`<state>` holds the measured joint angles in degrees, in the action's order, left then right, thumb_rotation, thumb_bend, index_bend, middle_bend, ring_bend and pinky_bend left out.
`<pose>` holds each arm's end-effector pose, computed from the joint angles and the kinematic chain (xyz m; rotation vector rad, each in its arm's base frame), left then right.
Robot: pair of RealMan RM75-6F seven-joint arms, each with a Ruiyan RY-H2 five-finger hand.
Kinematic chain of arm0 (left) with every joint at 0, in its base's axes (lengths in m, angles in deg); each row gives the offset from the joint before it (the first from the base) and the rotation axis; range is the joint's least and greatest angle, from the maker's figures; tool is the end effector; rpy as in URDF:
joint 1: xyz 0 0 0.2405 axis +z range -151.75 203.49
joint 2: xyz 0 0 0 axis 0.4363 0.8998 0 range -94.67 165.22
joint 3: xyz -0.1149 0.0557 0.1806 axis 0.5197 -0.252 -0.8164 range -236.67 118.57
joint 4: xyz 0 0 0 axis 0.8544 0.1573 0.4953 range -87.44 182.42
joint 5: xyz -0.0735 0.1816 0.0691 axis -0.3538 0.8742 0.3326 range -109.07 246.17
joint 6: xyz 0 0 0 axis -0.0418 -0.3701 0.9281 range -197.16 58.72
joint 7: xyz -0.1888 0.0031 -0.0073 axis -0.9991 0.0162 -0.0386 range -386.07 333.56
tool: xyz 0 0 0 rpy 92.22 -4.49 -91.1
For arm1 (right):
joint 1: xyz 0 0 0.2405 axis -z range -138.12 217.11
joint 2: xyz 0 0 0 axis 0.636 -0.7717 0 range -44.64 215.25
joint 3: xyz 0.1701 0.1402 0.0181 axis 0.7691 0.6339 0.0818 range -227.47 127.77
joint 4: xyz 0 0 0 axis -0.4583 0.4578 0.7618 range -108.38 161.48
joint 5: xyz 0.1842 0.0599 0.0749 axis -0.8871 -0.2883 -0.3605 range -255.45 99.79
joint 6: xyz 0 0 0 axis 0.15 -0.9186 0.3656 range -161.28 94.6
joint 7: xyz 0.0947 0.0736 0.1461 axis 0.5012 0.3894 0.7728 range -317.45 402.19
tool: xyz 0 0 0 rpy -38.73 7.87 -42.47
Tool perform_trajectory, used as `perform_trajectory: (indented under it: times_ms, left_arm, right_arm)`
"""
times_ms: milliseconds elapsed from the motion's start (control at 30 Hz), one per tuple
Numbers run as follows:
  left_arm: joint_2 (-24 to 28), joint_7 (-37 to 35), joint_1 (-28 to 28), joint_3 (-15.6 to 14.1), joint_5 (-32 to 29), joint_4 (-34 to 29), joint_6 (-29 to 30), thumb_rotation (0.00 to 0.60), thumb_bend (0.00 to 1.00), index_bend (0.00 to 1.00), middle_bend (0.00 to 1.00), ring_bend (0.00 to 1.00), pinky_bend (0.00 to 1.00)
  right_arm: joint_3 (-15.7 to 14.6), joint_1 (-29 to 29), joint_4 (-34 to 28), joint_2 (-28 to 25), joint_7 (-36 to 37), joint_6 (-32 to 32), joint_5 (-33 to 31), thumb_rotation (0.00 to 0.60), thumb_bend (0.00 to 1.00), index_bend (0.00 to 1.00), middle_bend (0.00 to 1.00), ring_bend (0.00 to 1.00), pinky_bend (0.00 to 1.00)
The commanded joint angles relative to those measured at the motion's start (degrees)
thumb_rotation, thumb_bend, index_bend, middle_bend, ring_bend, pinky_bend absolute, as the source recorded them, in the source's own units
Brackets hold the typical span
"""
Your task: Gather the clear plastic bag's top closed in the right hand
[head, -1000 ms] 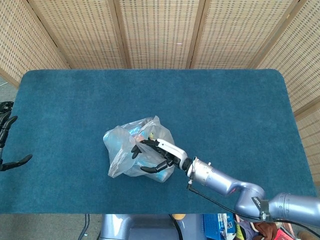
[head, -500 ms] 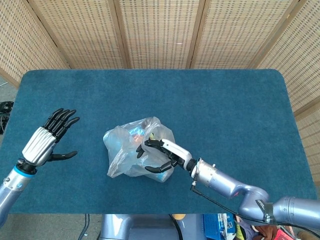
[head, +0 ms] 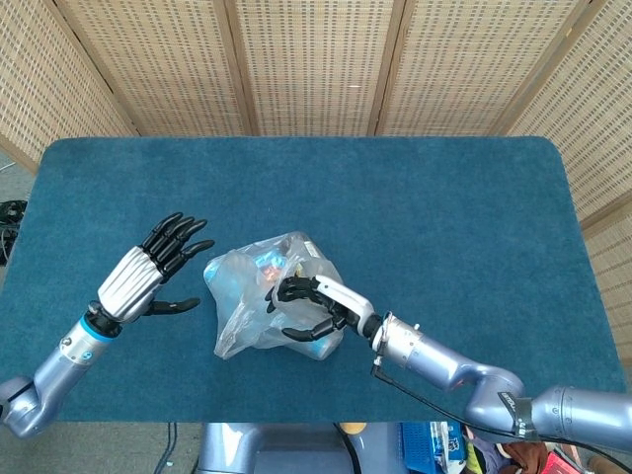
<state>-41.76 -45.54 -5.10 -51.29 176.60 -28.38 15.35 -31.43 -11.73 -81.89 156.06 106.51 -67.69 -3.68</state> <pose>-0.1160 0.3130 0.0883 -1.8783 -0.5896 -1.5967 0.0213 -0.3075 -0.0022 -1.4675 2.2501 -1.2740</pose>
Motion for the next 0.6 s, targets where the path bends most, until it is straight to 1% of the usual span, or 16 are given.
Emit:
perform_trajectory:
  times_ms: [33,300,600]
  left_arm:
    - [-0.59,-0.16,-1.10,-0.30,0.46,-0.75,-0.25,0.600,0.15,0.12,0.00,0.00,0.00]
    - [-2.08,-0.38,-3.92,-1.69,0.03,-4.14,-3.45,0.600,0.15,0.13,0.00,0.00,0.00]
    - [-4.02,2.62,-5.27,-2.37,0.10,-5.64,-3.97,0.600,0.15,0.13,0.00,0.00,0.00]
  right_arm:
    - [0.26,0.01,-0.04,0.17,0.28,0.26,-0.25,0.600,0.37,0.32,0.38,0.20,0.16]
    - [1.20,-0.38,1.14,1.71,-0.18,0.86,-2.40,0.600,0.37,0.32,0.38,0.20,0.16]
    - [2.56,-0.29,2.22,3.13,-0.23,1.24,-5.69,0.600,0.37,0.32,0.38,0.20,0.16]
